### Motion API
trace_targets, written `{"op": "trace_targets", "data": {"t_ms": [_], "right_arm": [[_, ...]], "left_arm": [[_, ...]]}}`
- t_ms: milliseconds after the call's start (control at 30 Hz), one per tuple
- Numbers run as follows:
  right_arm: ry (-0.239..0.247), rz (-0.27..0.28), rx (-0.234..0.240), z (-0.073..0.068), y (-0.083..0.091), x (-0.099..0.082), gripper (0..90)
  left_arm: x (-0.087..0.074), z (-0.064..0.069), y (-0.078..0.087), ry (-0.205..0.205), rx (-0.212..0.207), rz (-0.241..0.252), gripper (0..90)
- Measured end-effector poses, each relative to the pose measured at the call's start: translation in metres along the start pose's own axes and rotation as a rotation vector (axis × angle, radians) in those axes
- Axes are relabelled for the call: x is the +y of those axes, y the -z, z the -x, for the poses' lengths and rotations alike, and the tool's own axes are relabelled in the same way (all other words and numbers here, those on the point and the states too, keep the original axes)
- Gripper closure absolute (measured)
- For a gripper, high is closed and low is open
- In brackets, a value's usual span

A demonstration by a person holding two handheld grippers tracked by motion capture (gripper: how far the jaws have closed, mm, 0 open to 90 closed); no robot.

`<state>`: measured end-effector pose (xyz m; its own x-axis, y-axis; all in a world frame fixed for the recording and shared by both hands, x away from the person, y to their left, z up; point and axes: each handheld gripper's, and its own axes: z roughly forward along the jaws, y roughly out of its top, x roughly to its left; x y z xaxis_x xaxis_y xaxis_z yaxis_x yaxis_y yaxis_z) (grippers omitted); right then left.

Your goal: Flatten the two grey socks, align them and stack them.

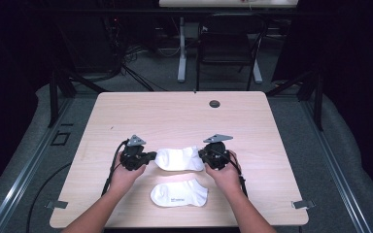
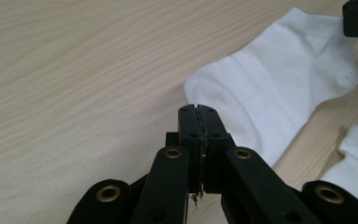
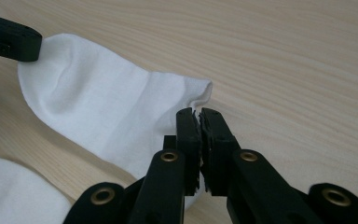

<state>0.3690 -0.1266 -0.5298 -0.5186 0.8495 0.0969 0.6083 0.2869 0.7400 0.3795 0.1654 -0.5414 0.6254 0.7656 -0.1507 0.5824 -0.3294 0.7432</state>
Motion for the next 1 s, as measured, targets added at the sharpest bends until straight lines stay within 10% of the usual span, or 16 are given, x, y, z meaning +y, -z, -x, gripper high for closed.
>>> {"op": "trace_targets", "data": {"t_ms": [1000], "right_arm": [[0.07, 0.059, 0.079, -0.029, 0.055, -0.007, 86.6]], "left_arm": [[-0.014, 0.028, 0.052, -0.046, -0.087, 0.064, 89.7]]}}
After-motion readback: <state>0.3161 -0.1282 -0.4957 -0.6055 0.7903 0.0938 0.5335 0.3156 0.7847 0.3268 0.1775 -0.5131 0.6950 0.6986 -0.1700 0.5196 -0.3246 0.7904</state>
